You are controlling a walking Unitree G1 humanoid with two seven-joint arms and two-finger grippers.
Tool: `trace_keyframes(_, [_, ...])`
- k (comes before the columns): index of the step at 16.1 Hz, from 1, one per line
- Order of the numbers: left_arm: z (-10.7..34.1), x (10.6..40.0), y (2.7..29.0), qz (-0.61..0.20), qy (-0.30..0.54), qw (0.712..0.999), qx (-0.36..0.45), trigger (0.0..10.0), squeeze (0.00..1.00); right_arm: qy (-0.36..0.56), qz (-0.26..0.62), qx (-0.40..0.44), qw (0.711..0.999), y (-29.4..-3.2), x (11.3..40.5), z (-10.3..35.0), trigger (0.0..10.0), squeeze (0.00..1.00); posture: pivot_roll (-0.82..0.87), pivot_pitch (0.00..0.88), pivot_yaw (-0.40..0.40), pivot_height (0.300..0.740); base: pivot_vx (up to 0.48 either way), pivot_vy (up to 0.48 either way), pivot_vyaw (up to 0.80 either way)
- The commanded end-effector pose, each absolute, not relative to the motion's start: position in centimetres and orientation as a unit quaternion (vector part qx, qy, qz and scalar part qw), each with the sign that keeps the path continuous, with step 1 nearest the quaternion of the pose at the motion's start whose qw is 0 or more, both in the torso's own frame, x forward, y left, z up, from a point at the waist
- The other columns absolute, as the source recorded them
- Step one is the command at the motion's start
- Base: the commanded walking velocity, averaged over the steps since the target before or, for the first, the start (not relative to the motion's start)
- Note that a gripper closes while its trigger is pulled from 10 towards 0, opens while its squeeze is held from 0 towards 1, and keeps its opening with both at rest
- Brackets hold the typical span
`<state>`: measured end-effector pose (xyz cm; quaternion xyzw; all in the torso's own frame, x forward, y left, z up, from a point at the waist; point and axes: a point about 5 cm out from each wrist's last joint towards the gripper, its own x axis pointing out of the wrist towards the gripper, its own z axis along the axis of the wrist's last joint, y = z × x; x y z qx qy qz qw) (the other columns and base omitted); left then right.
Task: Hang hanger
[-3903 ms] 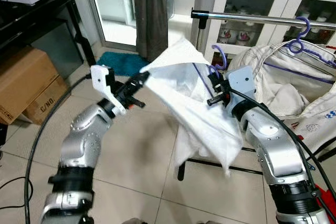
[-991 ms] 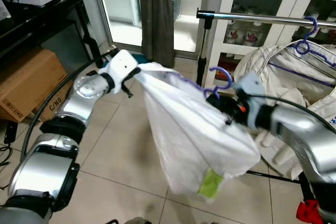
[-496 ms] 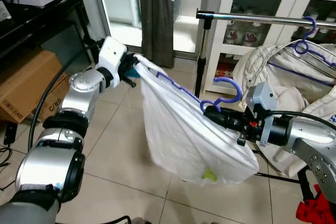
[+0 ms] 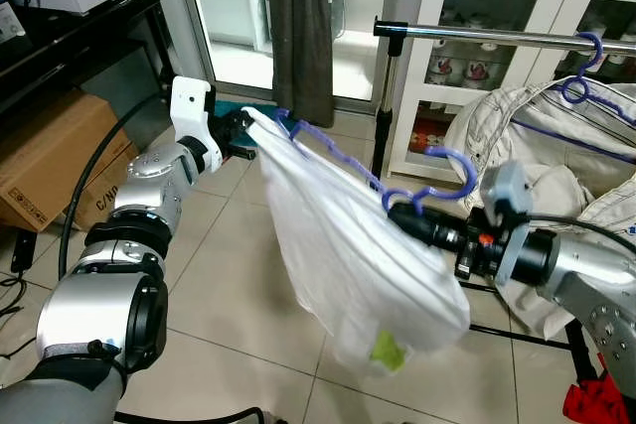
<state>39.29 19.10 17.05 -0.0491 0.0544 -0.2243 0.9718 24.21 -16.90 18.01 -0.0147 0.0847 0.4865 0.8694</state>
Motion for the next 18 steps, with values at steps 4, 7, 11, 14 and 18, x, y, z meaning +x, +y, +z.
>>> trace_keyframes(4, [14.4, 38.0, 17.6, -0.28, 0.109, 0.954, -0.008, 0.0, 0.0, -0.04, 0.345, 0.106, 0.932, -16.8, 28.0, 20.3, 0.0, 0.0, -0.17, 0.0, 0.084, 0.74, 0.0, 0.0, 0.0])
trace_keyframes(7, [14.4, 37.4, 13.5, -0.363, 0.086, 0.928, -0.009, 0.0, 0.0, -0.051, 0.32, 0.119, 0.939, -16.2, 28.4, 19.8, 0.0, 0.0, -0.18, 0.0, 0.088, 0.74, 0.0, 0.0, 0.0])
trace_keyframes(11, [16.8, 34.7, 6.5, -0.513, 0.038, 0.855, -0.065, 0.0, 0.0, -0.014, 0.255, 0.065, 0.965, -15.0, 29.8, 17.2, 0.0, 0.0, -0.15, 0.0, 0.075, 0.74, 0.0, 0.0, 0.0])
trace_keyframes(14, [18.3, 32.8, 7.2, -0.531, 0.018, 0.84, -0.111, 0.0, 0.0, -0.099, 0.095, 0.175, 0.975, -17.6, 31.5, 17.7, 0.0, 0.0, -0.14, 0.0, 0.071, 0.74, 0.0, 0.0, 0.0])
trace_keyframes(18, [16.1, 31.2, 11.4, -0.465, 0.067, 0.877, -0.101, 0.0, 0.0, -0.14, 0.062, 0.214, 0.965, -19.2, 30.6, 18.1, 0.0, 0.0, -0.17, 0.0, 0.075, 0.74, 0.0, 0.0, 0.0])
